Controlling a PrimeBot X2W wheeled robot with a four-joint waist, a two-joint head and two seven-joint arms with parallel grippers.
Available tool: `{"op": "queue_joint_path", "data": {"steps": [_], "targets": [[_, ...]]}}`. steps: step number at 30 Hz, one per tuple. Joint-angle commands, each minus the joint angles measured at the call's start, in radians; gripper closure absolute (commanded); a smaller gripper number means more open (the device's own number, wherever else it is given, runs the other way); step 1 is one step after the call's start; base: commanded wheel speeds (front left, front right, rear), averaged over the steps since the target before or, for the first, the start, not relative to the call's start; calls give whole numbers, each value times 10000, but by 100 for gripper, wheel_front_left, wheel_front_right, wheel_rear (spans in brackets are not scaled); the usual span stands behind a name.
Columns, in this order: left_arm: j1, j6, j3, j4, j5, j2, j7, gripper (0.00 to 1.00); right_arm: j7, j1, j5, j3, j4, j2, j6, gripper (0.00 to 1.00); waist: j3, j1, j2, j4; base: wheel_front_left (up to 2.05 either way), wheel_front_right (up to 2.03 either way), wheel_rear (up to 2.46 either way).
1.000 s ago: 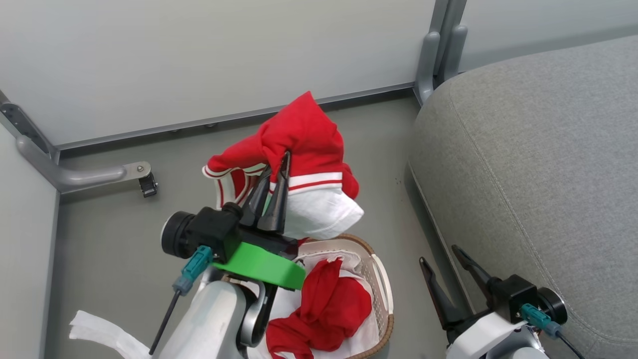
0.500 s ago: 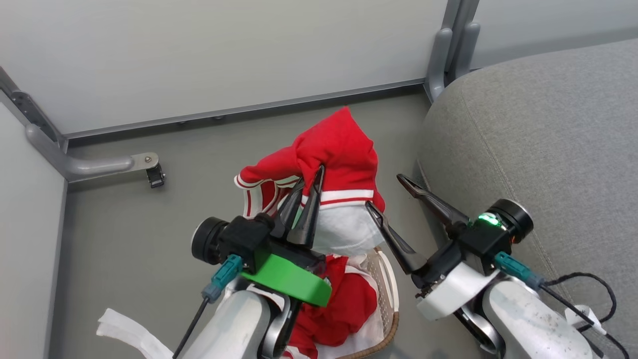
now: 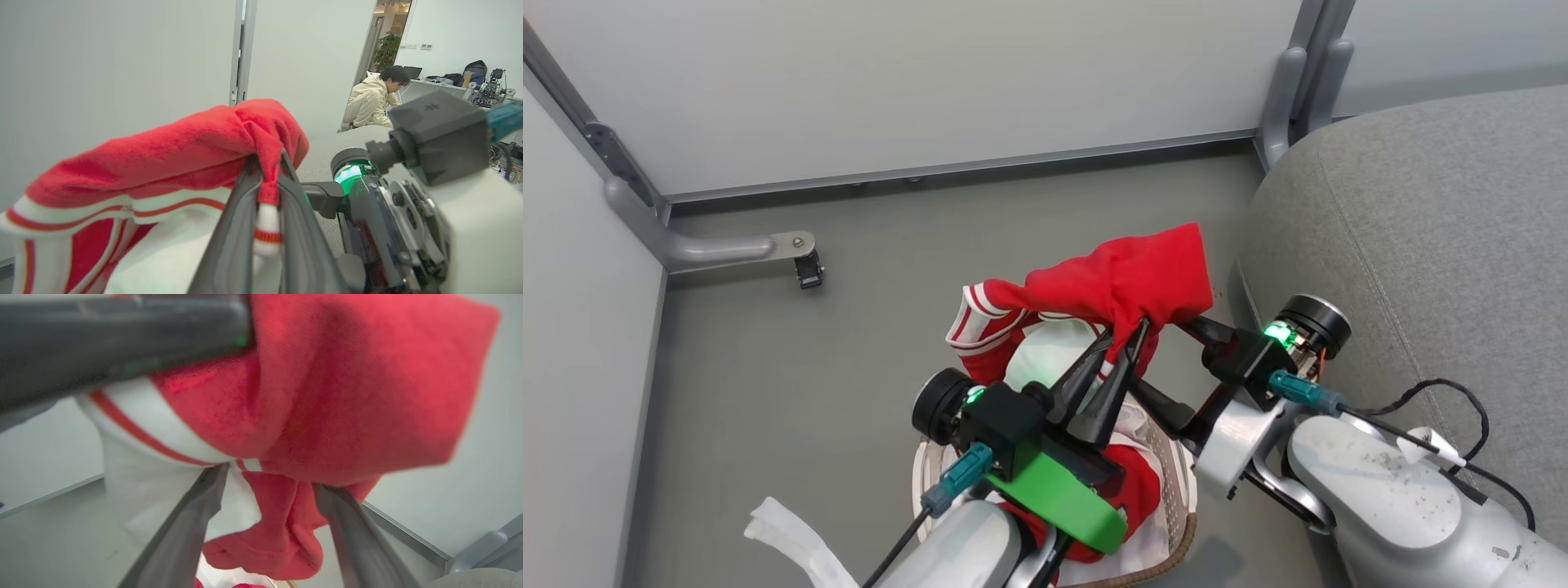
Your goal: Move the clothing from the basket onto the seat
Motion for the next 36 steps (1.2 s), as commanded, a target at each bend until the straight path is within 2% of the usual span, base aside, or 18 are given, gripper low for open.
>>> {"op": "queue_joint_path", "data": {"steps": [1, 9, 10, 11, 12, 24, 26, 27, 31, 36], "targets": [[-193, -109, -113, -41, -84, 9, -10, 100, -18, -257, 124, 175, 113, -126, -6, 0, 77, 1, 0, 135, 0, 0, 0], [-317, -336, -698, 29, -520, 9, -8, 100, -18, -807, 460, 643, 177, -98, -7, 0, 260, 1, 0, 553, 0, 0, 0], [-323, -341, -732, 17, -580, 7, -8, 100, -18, -784, 510, 617, 144, -69, -8, 50, 271, 1, 0, 590, 0, 0, 0], [-316, -355, -753, 4, -677, 7, -8, 100, -18, -773, 500, 647, 124, -92, -7, 87, 290, 1, 0, 633, 0, 0, 0], [-324, -360, -772, 2, -710, 7, -8, 100, -18, -778, 486, 659, 73, -104, -7, 100, 299, 1, 0, 660, 0, 0, 0], [-97, -259, -578, 121, -833, 16, -3, 100, -20, 0, 272, -606, -431, -38, -10, 100, 294, 1, 0, 553, 0, 0, 0], [-10, -140, -438, 51, -813, 22, -3, 24, -18, 154, 178, -865, -514, -1, -10, 100, 282, 1, 0, 423, 0, 0, 0], [21, -93, -400, 11, -755, 25, -2, 0, -20, 271, 111, -1048, -562, 13, -10, 100, 277, 1, 0, 345, 0, 0, 0], [20, 39, -242, 12, -472, 22, -2, 0, -18, 671, -23, -1557, -768, 59, -10, 100, 321, 1, 0, -111, 0, 0, 0], [57, 103, 18, 246, -176, 22, -2, 0, -20, 1161, -61, -2262, -959, 75, -10, 100, 380, 1, 0, -1079, 0, 0, 0]]}}
